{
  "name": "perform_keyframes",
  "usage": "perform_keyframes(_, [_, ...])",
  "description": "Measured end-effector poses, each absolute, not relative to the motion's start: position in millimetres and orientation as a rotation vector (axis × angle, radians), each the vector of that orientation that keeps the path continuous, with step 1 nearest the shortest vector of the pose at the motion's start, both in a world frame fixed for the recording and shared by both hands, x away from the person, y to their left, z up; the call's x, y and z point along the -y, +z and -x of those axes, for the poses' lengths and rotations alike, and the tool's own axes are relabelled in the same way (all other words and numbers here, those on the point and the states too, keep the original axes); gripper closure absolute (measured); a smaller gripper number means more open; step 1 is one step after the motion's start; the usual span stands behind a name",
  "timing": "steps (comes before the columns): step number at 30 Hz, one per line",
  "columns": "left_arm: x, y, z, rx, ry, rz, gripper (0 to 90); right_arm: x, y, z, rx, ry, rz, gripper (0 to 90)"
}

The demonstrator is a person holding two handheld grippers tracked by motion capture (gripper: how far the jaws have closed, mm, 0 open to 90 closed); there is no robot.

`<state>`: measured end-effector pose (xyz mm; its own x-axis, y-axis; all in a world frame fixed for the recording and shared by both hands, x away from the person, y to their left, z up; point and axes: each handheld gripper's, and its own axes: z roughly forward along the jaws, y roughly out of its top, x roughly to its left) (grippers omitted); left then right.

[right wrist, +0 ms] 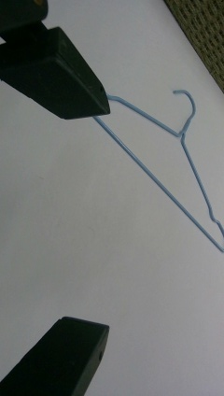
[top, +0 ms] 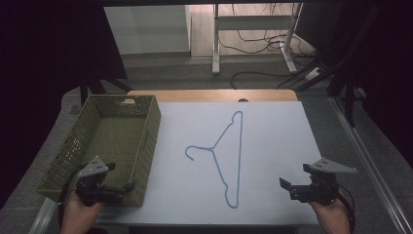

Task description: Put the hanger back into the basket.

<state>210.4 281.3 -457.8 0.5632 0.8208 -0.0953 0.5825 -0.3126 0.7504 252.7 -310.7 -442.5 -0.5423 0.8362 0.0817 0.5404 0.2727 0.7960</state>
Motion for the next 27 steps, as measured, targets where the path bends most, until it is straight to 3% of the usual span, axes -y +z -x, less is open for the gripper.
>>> perform_keyframes(27, [-280.2,-460.3,-212.2,-1.119,0.394,-2.004,1.2,305.2,-443.4,-252.5,-2.211,1.129,-1.263,0.0])
